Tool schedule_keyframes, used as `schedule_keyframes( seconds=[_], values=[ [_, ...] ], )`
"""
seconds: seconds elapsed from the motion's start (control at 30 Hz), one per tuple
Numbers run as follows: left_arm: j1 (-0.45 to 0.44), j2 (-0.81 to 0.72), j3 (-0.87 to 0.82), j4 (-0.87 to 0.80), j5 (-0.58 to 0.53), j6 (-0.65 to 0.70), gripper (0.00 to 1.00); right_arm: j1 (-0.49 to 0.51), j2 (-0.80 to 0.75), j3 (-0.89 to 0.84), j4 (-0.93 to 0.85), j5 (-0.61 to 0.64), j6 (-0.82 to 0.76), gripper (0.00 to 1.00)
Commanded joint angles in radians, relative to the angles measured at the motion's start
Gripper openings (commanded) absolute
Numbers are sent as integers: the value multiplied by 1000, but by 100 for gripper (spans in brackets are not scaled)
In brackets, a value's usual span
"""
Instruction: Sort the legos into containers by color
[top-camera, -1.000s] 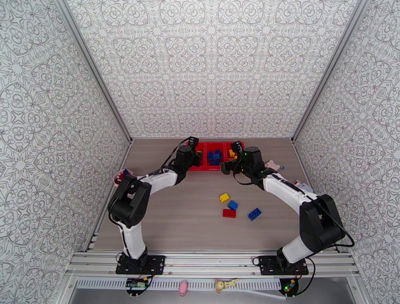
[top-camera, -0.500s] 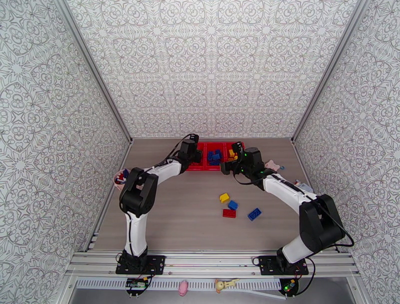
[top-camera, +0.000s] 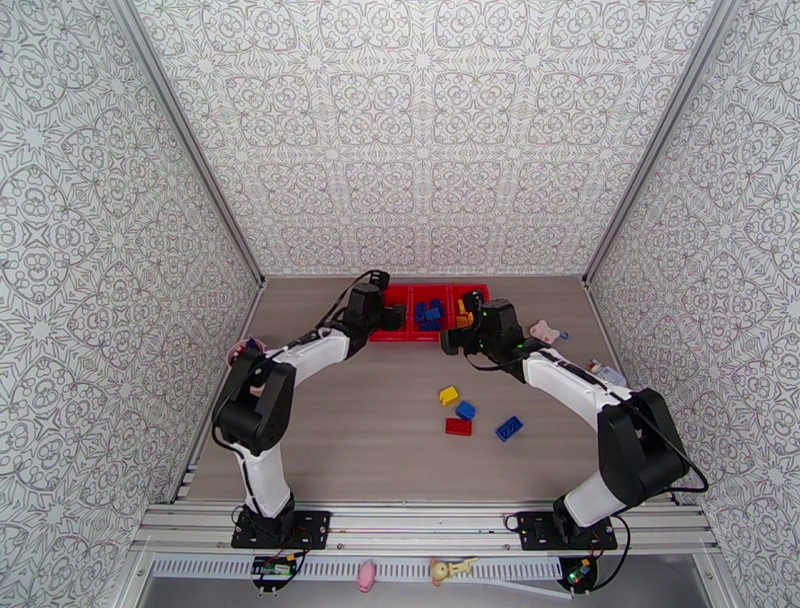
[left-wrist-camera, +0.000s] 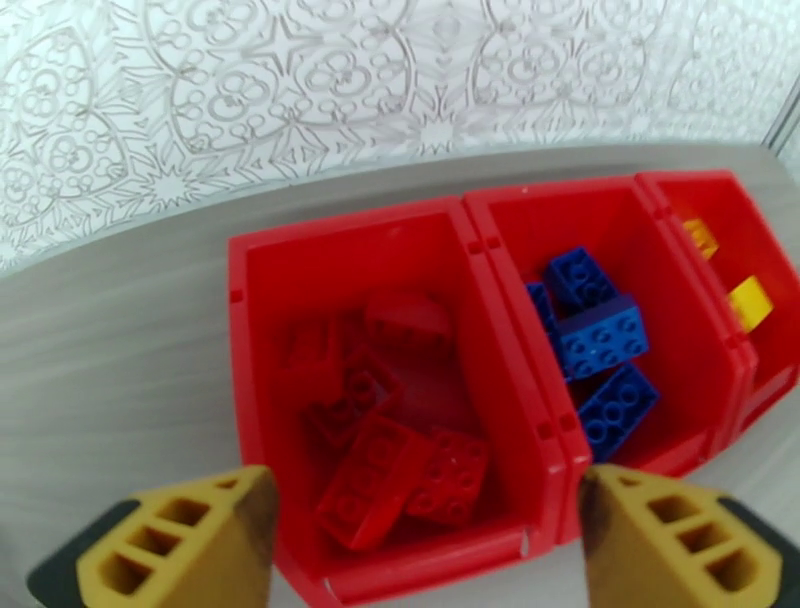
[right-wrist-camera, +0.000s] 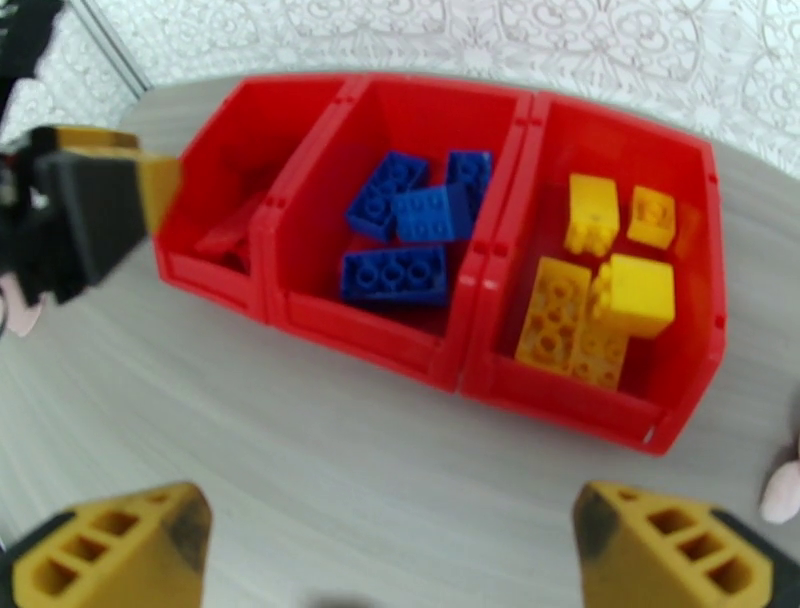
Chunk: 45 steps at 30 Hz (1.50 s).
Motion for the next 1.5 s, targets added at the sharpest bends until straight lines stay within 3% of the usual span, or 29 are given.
schedule_keyframes(
  seconds=[0.0, 0.17, 0.23, 0.37, 0.47, 0.7, 0.9, 1.1, 1.47],
  values=[
    [10, -123, -106, 76, 69, 45, 88, 24, -16, 6, -63, 26, 29, 99],
    [9, -299, -300, 104, 196, 64, 100, 82, -26, -4, -147, 64, 37, 100],
    [3, -366, -366, 101, 244, 91, 100, 105, -21, -7, -184, 67, 45, 100],
    [-32, -504, -447, 7, 368, 232, 100, 159, 12, -2, -278, 81, 58, 100],
    [-73, -589, -470, -97, 391, 340, 100, 199, 39, 0, -315, 94, 68, 100],
    [-107, -687, -509, -211, 516, 452, 100, 236, 126, 31, -351, 103, 80, 95],
    [-135, -664, -564, -111, 553, 485, 100, 238, 203, 69, -372, 127, 83, 90],
    [-129, -644, -548, -141, 595, 503, 100, 238, 241, 87, -381, 146, 81, 79],
    [-132, -640, -550, -124, 615, 500, 100, 238, 233, 86, -381, 146, 98, 38]
  ],
)
